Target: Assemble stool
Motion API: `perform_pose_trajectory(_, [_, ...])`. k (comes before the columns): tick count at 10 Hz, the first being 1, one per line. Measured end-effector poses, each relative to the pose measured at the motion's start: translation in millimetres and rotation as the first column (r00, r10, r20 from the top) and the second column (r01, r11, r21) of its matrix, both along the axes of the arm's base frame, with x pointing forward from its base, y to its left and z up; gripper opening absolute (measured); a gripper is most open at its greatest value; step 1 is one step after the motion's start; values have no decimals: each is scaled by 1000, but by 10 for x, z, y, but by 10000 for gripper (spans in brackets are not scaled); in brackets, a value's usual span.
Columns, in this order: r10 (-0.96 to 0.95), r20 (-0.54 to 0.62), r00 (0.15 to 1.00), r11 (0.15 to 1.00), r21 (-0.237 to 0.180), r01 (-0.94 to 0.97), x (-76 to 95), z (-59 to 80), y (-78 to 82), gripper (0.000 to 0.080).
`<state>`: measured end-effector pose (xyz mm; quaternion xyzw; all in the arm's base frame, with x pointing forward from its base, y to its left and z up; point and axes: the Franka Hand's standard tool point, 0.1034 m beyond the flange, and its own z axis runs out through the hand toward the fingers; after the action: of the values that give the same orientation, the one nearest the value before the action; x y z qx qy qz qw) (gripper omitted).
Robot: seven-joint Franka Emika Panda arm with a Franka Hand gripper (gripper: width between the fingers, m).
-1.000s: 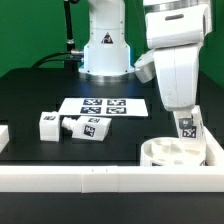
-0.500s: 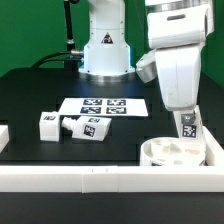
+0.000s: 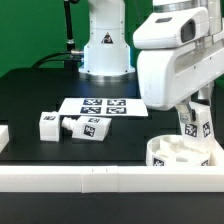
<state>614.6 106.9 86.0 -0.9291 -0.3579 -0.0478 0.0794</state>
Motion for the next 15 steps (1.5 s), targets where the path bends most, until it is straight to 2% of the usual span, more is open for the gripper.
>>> perform_pose_trajectory(2, [-304,-54,951,952,6,305,11,7,10,337])
perform_pose_trajectory(4, [-526,-96,845,849,2,529,29,20,5,337])
perform_pose_trajectory(5, [-567,-105,817,821,1,570,32,23,5,337])
perform_pose_trajectory(8, [-771,-155,618,628,-15,778,47,35,-7,337])
perform_pose_trajectory(9, [-862,-188,472,485,-29,874,48,25,-5,337])
perform_pose_trajectory(11, [-944,-238,228,252,-74,965,29,9,52,337])
perform_pose_trajectory(12, [-963,-266,47,81,-118,990,8,-9,106,337])
perform_pose_trajectory(15, [-887,-305,-347,-288,-223,931,32,-30,249,337])
